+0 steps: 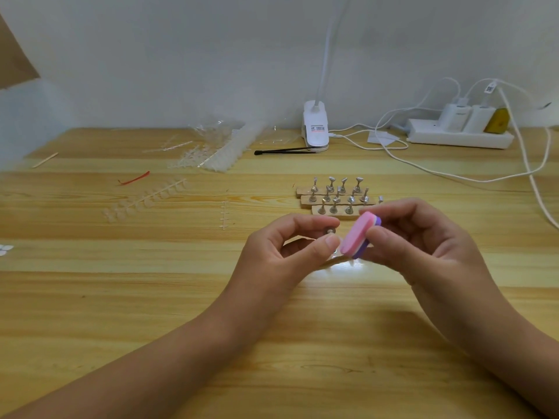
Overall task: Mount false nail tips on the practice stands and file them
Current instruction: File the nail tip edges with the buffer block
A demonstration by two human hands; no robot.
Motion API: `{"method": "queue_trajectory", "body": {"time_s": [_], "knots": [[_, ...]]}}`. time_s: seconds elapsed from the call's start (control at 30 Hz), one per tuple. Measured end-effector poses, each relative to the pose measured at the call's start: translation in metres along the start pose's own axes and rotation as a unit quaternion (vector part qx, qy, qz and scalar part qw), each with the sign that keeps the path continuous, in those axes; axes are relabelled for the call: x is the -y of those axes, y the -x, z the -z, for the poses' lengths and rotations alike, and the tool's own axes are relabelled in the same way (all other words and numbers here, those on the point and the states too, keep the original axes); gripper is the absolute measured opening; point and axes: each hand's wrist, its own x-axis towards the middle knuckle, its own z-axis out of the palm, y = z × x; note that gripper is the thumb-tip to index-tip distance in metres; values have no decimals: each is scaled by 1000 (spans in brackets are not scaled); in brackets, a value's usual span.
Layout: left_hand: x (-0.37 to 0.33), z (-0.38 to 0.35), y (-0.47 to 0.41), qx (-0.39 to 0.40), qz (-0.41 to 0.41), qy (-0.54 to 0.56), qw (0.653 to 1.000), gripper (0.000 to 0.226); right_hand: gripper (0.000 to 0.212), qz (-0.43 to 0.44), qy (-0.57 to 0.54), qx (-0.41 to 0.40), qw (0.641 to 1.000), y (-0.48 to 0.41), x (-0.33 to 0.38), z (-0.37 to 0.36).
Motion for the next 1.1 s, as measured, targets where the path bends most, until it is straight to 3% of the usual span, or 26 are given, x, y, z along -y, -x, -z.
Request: {"method": "queue_trajectory", "body": {"time_s": [0.13,0.27,0.4,0.5,0.63,0.8,0.97,1.1], "knots": [[1,0,0,-1,2,14,1000,20,18,-39,33,62,997,2,-2,-2],[3,0,-1,-7,12,17,1000,20,20,-1,-10,-14,1000,1,-1,-2],[3,-1,-1,-5,16,24,1000,20,26,-36,10,49,998,1,-2,-3],[3,-1,-1,-13,15,18,1000,20,37,-19,-9,-8,1000,0,-2,1],[3,-1,-1,-10,13,13,1000,19,26,-53,7,65,996,0,-5,-2],[1,-1,0,17,10,17,1000,21,42,-27,-28,7,999,-5,-1,6],[-1,-2,2,31,18,34,999,30,33,-16,-5,79,997,-1,1,5],[0,-1,2,17,37,49,998,32,35,-8,-8,47,999,-5,4,8]]}}
